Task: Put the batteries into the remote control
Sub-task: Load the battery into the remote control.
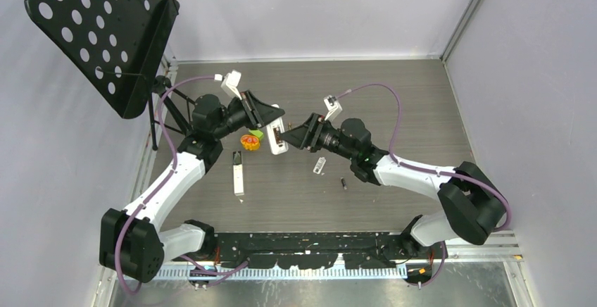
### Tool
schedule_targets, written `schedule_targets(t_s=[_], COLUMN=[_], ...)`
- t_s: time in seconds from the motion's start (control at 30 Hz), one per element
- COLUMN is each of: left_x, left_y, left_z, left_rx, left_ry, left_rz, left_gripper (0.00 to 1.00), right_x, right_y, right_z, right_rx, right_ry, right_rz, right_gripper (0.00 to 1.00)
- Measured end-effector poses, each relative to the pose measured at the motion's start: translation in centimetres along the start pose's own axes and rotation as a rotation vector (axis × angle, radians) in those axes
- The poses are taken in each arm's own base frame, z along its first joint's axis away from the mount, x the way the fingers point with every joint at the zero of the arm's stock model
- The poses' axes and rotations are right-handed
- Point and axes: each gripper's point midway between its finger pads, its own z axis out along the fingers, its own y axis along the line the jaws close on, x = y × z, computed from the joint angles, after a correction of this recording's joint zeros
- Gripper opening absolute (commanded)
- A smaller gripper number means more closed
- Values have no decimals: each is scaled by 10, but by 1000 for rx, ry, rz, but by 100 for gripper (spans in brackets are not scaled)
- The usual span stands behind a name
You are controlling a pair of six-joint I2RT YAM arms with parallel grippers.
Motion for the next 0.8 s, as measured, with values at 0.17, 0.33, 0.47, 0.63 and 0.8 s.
schedule_targets(t_s=[0.17, 0.33, 0.47, 0.63, 0.8], left_x=[2, 3, 4, 5, 7], left_y=[1, 1, 1, -1, 3], left_z=[-1, -1, -2, -2, -2], left_rx=[0, 4, 8, 16, 3], left_ry=[11, 16, 23, 30, 36], left_rz=[5, 15, 15, 17, 27], left_gripper=[0, 0, 0, 0, 0], right_x=[1, 0, 2, 1, 0], right_y=[-1, 0, 3, 5, 4], right_z=[1, 4, 7, 11, 11], right_rx=[14, 24, 40, 76, 97], right_ry=[25, 39, 51, 54, 41], right_rz=[-58, -97, -139, -198, -222], right_gripper=[67, 67, 67, 63, 42])
